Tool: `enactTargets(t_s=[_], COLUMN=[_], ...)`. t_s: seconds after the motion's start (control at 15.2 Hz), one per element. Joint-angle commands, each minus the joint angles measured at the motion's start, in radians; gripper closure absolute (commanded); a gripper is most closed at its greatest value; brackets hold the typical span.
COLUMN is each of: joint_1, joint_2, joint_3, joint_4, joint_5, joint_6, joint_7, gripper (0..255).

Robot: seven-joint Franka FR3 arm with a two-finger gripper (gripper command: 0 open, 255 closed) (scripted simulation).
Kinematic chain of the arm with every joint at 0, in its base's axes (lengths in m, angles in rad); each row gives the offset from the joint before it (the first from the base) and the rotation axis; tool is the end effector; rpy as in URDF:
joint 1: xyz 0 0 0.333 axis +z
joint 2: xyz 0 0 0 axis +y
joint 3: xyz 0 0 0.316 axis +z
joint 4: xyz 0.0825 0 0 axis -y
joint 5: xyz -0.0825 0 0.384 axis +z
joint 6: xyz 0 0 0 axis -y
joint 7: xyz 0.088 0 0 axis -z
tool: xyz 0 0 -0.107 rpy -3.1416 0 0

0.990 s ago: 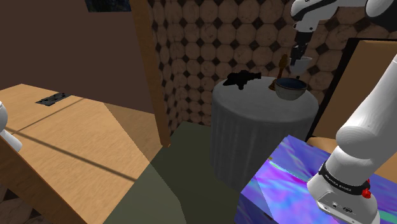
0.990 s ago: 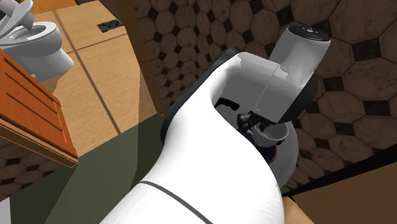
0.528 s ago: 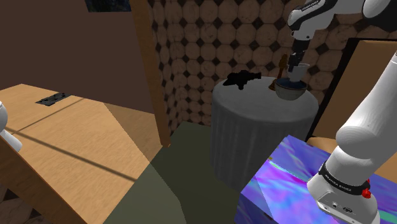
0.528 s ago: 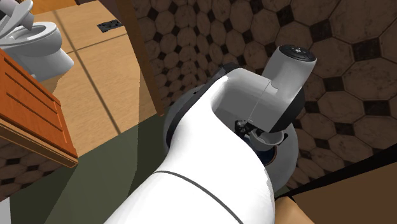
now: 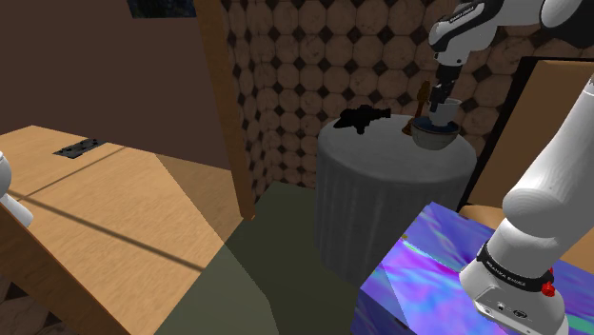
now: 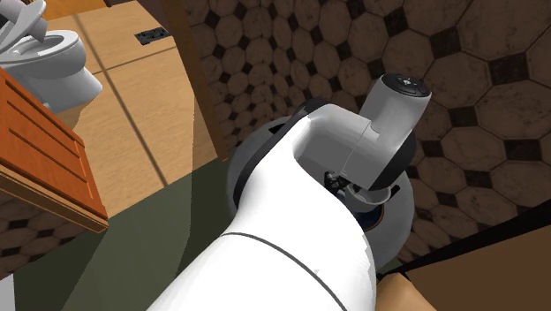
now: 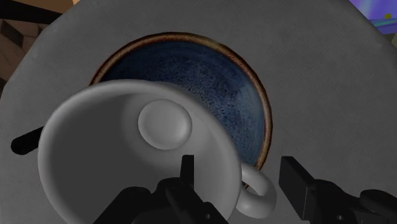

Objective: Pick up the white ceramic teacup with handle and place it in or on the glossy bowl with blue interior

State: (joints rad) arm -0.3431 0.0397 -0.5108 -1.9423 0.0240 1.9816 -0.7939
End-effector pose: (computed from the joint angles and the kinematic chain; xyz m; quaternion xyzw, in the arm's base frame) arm 0.3759 -0.4248 0.4634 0.9994 -0.0346 0.0026 0.0009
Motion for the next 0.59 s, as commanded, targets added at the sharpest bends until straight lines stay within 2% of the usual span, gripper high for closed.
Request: enactTargets(t_s=[0.0, 0.07, 0.13, 0.46, 0.53], joint_1=[0.0, 0.0, 0.0, 0.0, 0.001], joint_2=[0.0, 0.0, 0.0, 0.0, -0.009], joint_3=[0.0, 0.0, 0.0, 0.0, 0.0], joint_4=[0.0, 0.0, 0.0, 0.0, 0.025], joint_5=[0.0, 0.0, 0.0, 0.0, -0.005], joint_6=[0.0, 0.0, 0.001, 0.001, -0.032], joint_7=[0.0, 0.0, 0.0, 0.0, 0.003], gripper=[255, 255, 0, 0, 0])
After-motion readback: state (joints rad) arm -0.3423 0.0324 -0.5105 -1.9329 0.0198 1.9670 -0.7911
